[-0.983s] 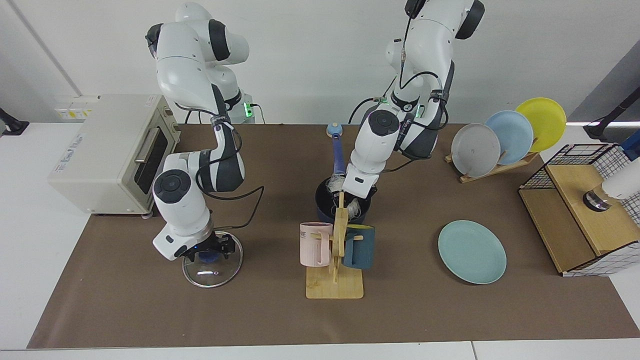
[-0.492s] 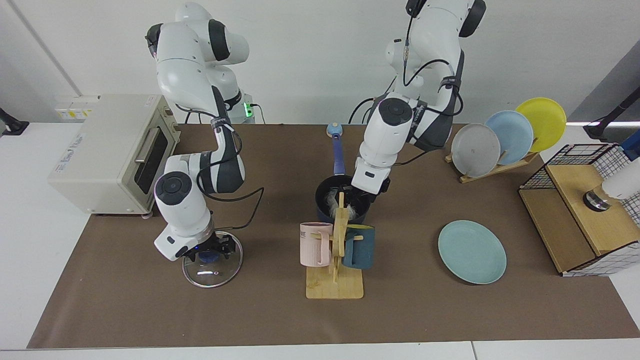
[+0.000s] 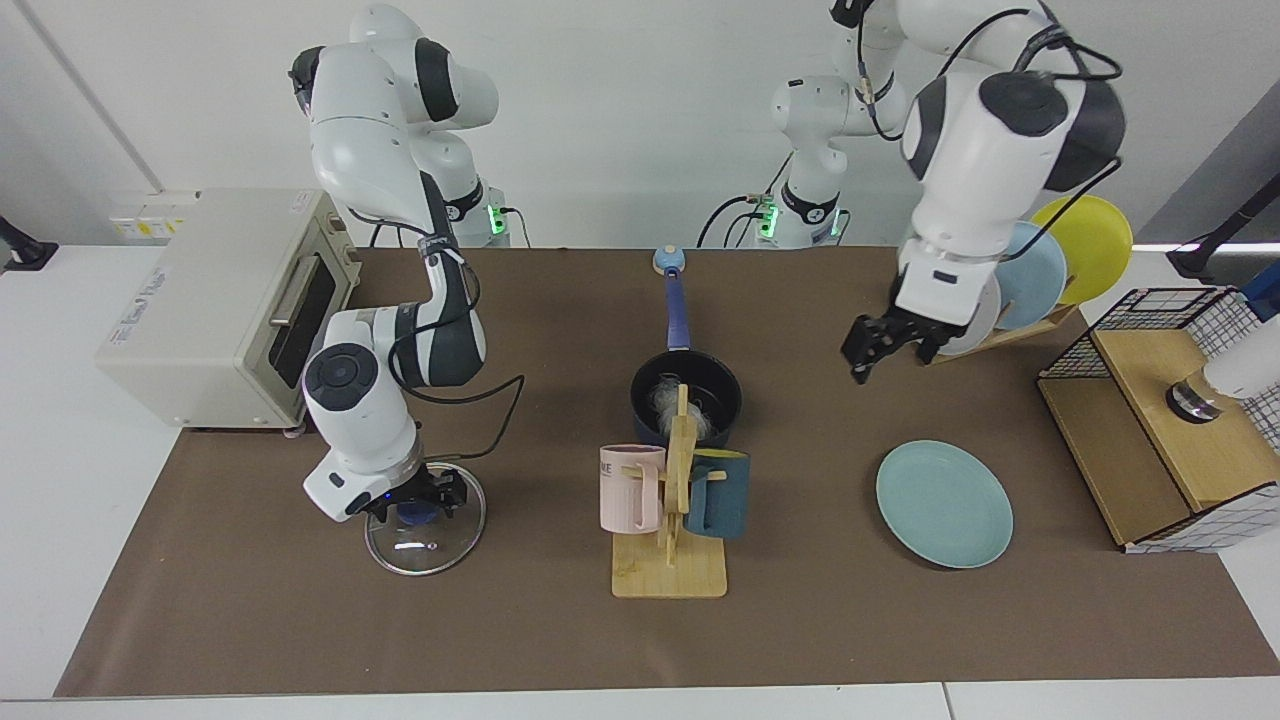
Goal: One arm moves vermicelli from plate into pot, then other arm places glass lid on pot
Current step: 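Release the vermicelli into the saucepan and withdraw the left gripper, then lift the glass lid with the right gripper toward the saucepan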
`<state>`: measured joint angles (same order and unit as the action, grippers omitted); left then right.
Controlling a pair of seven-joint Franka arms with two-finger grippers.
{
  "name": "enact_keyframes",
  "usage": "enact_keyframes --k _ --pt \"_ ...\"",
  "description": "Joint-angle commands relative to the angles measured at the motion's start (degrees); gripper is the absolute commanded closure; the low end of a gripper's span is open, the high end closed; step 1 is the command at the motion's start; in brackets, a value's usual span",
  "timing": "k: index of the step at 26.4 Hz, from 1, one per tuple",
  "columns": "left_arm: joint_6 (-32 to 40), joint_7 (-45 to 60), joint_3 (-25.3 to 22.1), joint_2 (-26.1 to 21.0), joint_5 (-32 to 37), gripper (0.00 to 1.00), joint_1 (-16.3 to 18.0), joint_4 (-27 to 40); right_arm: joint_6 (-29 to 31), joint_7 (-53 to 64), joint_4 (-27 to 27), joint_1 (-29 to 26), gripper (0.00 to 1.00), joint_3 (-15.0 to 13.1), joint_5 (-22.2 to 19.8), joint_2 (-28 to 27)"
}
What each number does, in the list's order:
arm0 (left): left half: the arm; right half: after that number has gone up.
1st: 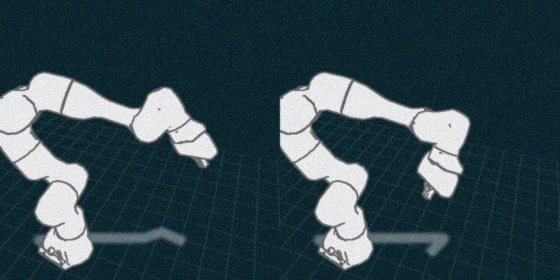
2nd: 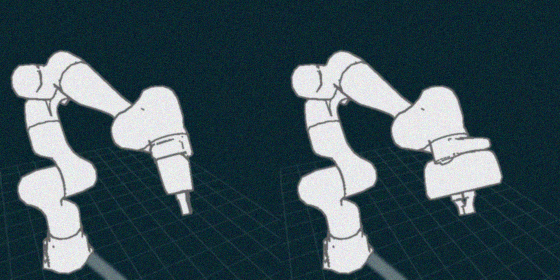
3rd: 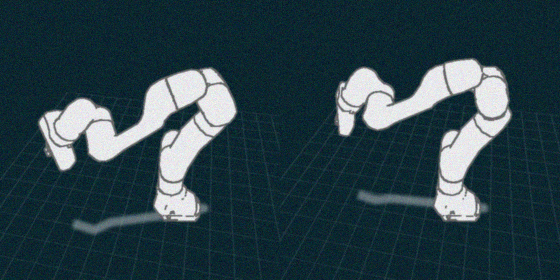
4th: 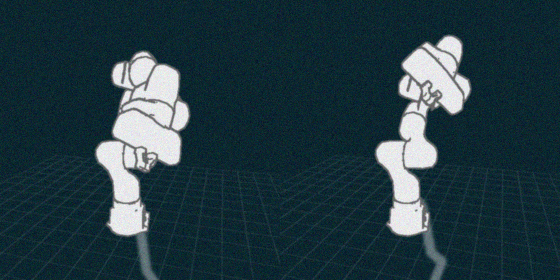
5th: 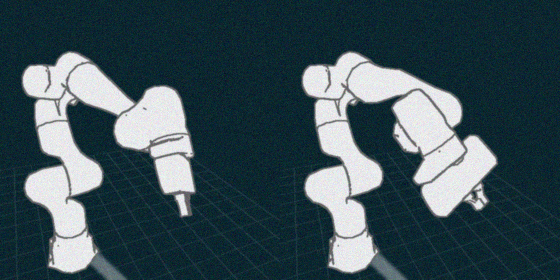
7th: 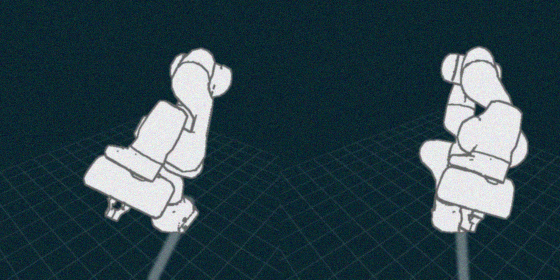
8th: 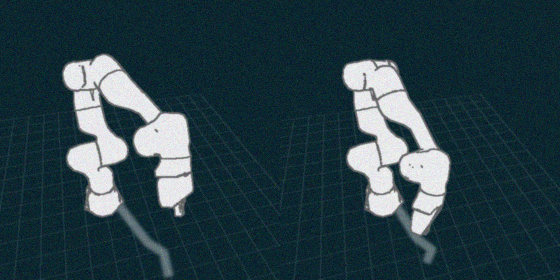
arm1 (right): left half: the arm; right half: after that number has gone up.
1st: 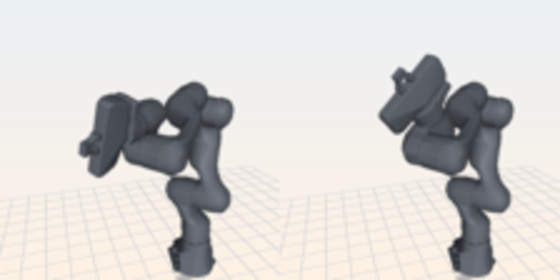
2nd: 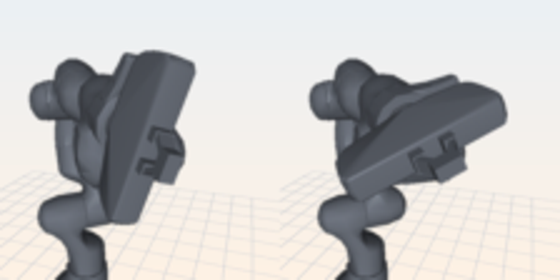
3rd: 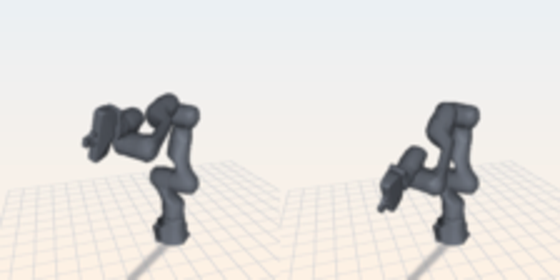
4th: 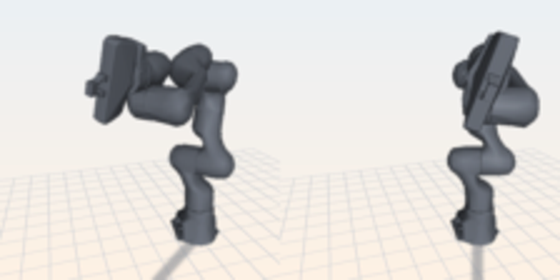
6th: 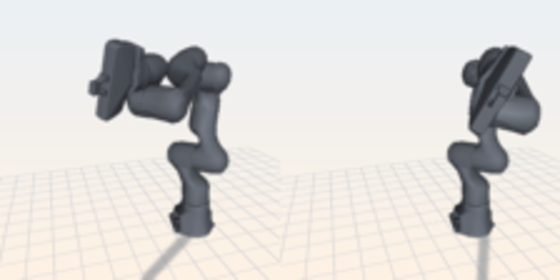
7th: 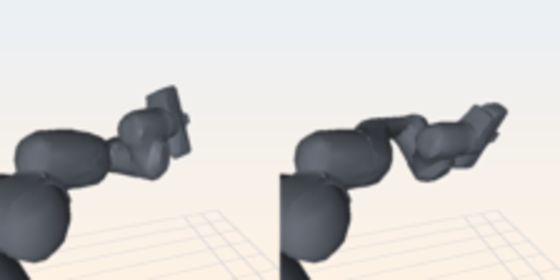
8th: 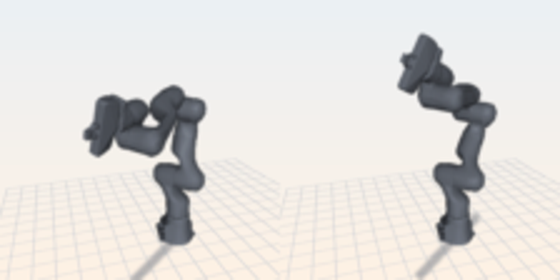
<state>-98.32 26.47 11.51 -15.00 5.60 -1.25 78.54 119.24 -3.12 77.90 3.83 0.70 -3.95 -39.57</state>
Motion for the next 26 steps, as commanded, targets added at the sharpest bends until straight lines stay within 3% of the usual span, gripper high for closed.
enact_keyframes --k 1,4,7,18,22,26 --pt "3.4 -10.3 -5.4 4.9 0.1 0.00 0.2 0.7 0.1 -1.0 1.6 -0.8 0.37 0.6 -0.4 1.3" --pt "3.8 -15.1 -6.5 6.0 0.3 0.00 2.6 0.7 0.1 -1.1 1.6 -0.7 0.75 0.6 -0.4 1.3" --pt "4.5 -19.2 -5.8 6.7 0.4 0.00 5.5 0.8 0.1 -1.2 1.6 -0.7 1.00 0.6 -0.3 1.3" --pt "3.9 -20.8 -5.8 6.7 0.3 0.00 6.0 1.0 0.1 -1.7 1.0 -0.3 1.00 0.5 -0.4 1.5" --pt "4.6 -21.1 -5.7 8.0 0.1 0.00 6.0 2.0 -0.2 -1.8 1.0 0.2 1.00 0.5 -1.0 3.5" --pt "5.2 -21.6 -5.6 9.7 -1.9 0.00 6.1 4.7 -4.2 -3.5 1.0 0.6 1.00 0.5 -0.7 7.0"
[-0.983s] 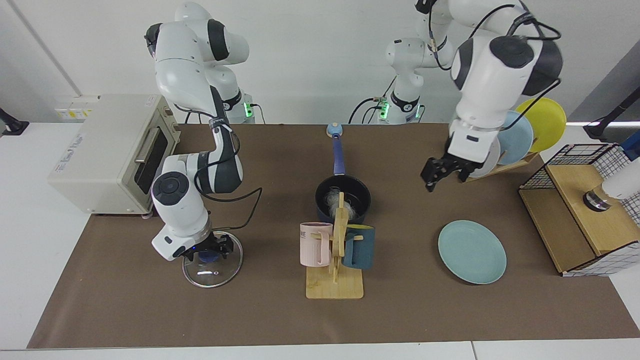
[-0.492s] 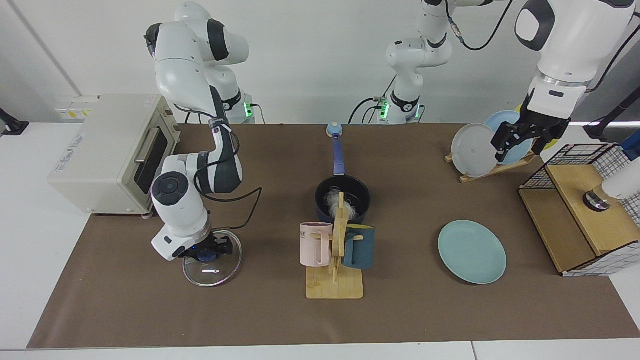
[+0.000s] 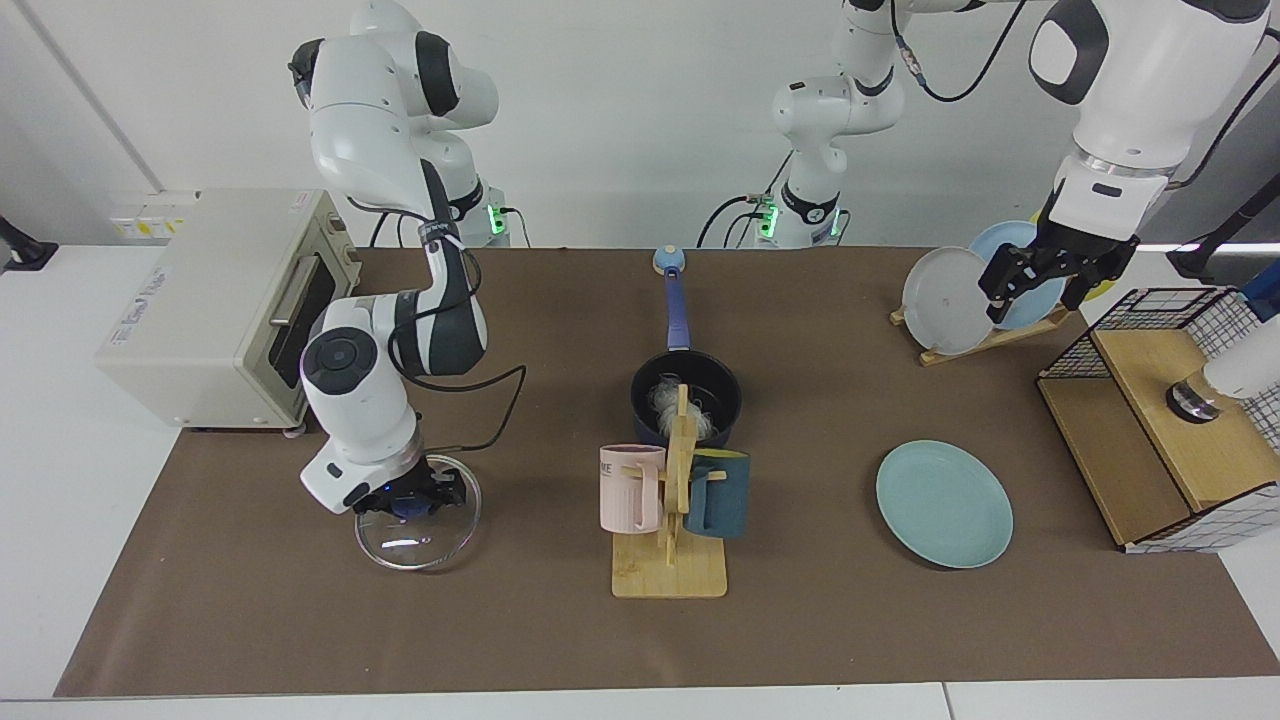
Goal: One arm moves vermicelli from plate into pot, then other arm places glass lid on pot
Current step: 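Lift the glass lid with the right gripper toward the saucepan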
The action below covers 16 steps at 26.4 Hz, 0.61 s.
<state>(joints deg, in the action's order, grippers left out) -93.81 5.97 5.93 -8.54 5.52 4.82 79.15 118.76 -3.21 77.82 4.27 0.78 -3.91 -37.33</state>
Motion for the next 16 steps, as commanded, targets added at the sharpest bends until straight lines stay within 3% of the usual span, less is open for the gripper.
enact_keyframes --k 1,16 --pt "0.9 -1.2 -0.3 3.4 -3.2 0.00 0.1 4.1 -4.6 -4.2 1.2 0.6 1.00 0.4 -0.7 5.4" --pt "3.7 -5.5 -1.0 4.1 -6.9 0.00 0.2 5.0 -19.7 -25.0 1.4 15.7 1.00 0.5 -0.7 14.7"
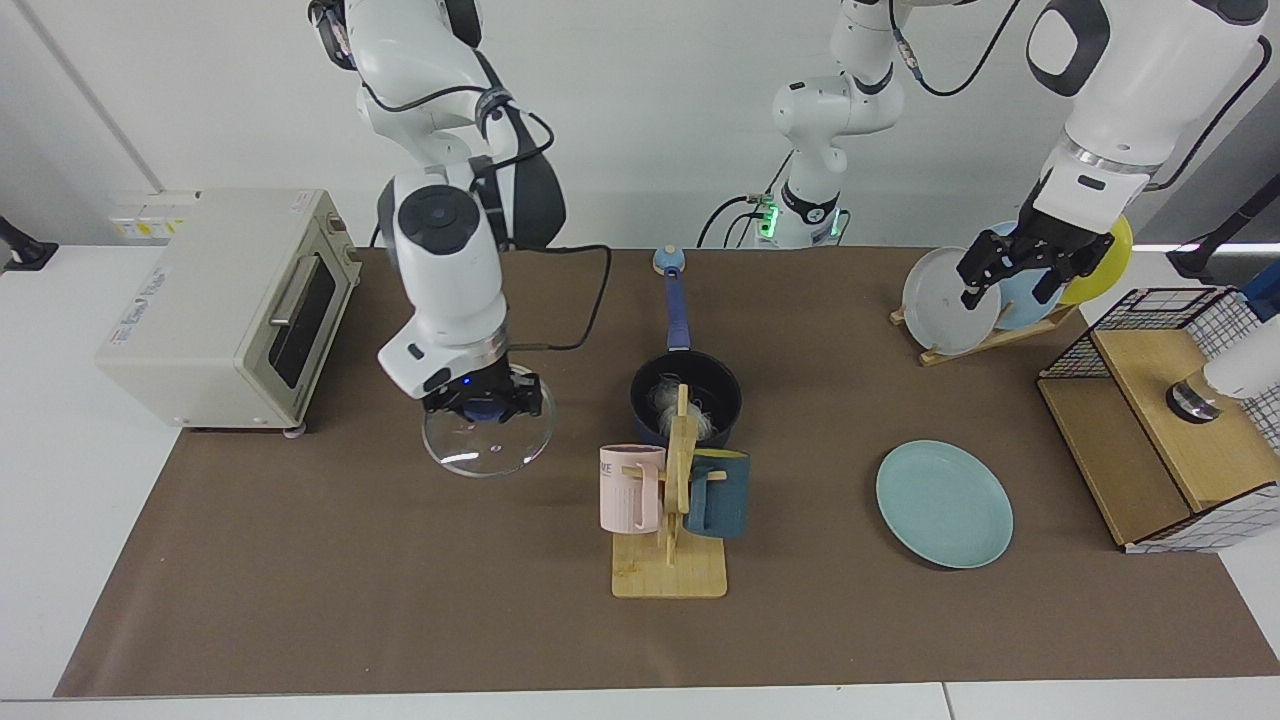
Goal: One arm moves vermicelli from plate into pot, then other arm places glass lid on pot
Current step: 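Lift the glass lid with the right gripper toward the saucepan, then lower the glass lid onto the saucepan with the right gripper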
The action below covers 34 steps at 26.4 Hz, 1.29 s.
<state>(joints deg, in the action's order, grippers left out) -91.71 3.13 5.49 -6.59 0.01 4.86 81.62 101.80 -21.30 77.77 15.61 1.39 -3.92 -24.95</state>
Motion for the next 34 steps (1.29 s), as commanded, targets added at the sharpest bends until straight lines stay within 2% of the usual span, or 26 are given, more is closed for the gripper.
enact_keyframes --k 1,7,15,28,34 --pt "1.7 -2.7 -0.6 2.3 -1.4 0.00 0.2 2.8 -3.1 -8.6 1.5 5.3 1.00 -0.1 -0.4 2.5" --pt "1.1 -2.3 -0.6 2.5 -0.4 0.00 0.1 2.5 -3.2 -17.4 1.8 10.5 1.00 0.4 -0.2 3.0" --pt "1.7 -2.0 -0.2 2.5 -0.5 0.00 -0.4 2.5 -2.1 -20.9 1.2 15.7 1.00 0.3 0.5 0.9" --pt "1.7 -2.0 0.1 2.5 -0.5 0.00 -0.2 2.5 -2.0 -29.7 -8.2 20.6 1.00 -0.1 0.0 -9.3" --pt "1.7 -2.0 0.1 2.5 -0.5 0.00 -0.2 2.5 -2.0 -30.4 -9.5 21.4 1.00 -0.2 0.0 -10.5"
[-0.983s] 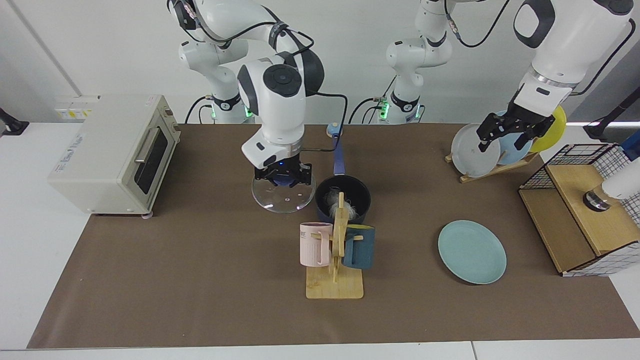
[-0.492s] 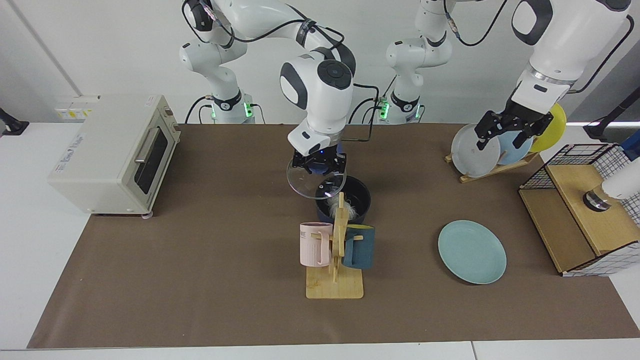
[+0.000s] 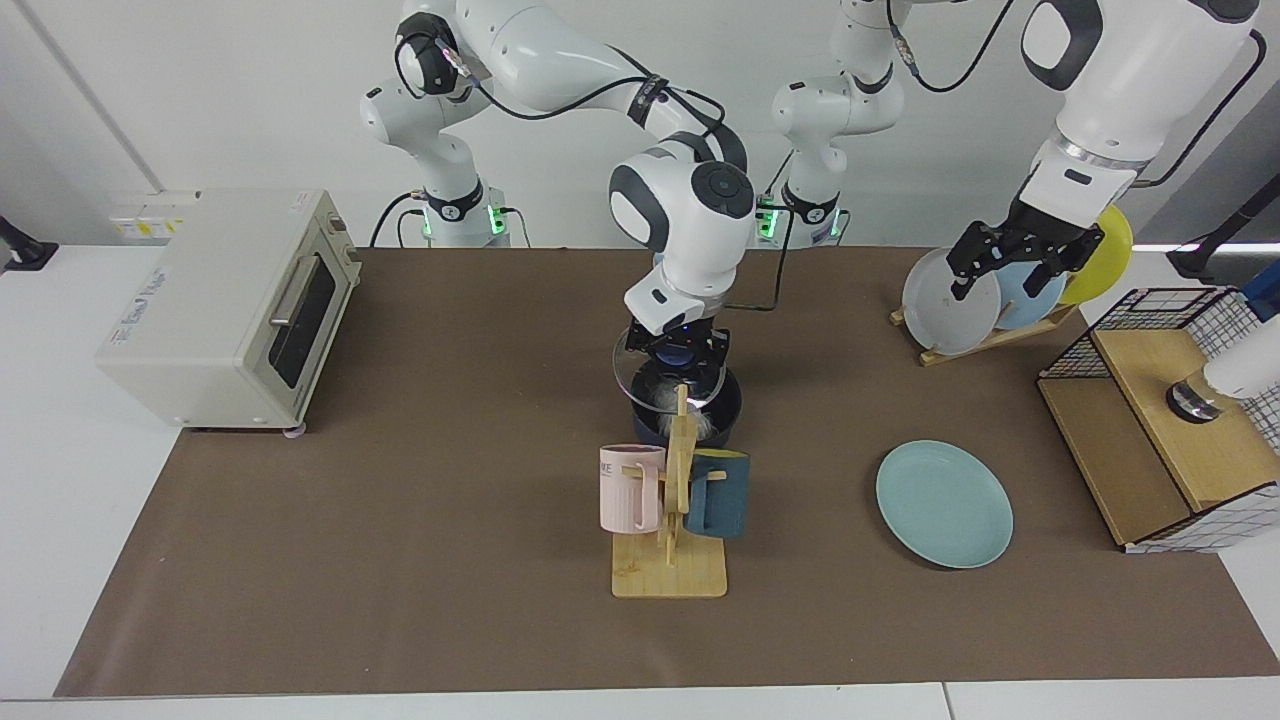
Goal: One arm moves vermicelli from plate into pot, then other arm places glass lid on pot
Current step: 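Lower the glass lid onto the saucepan with the right gripper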
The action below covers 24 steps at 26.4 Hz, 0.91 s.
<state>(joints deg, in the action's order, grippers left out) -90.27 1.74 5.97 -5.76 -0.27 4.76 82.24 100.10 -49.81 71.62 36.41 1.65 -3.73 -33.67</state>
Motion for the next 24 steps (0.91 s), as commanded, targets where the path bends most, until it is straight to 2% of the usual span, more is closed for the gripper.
enact_keyframes --k 1,15,24 --pt "0.3 -0.6 -0.3 1.7 -0.2 0.00 -0.1 1.9 -0.3 -1.9 -3.4 0.6 1.00 -0.4 -0.2 -1.8" --pt "0.3 -0.7 -0.3 1.7 -0.2 0.00 -0.1 1.9 4.0 -1.8 -5.2 0.4 1.00 -0.4 -0.8 -5.3" --pt "0.3 -0.6 -0.3 1.7 -0.2 0.00 -0.1 1.9 4.5 -1.8 -5.2 0.5 1.00 -0.4 -0.8 -6.1"
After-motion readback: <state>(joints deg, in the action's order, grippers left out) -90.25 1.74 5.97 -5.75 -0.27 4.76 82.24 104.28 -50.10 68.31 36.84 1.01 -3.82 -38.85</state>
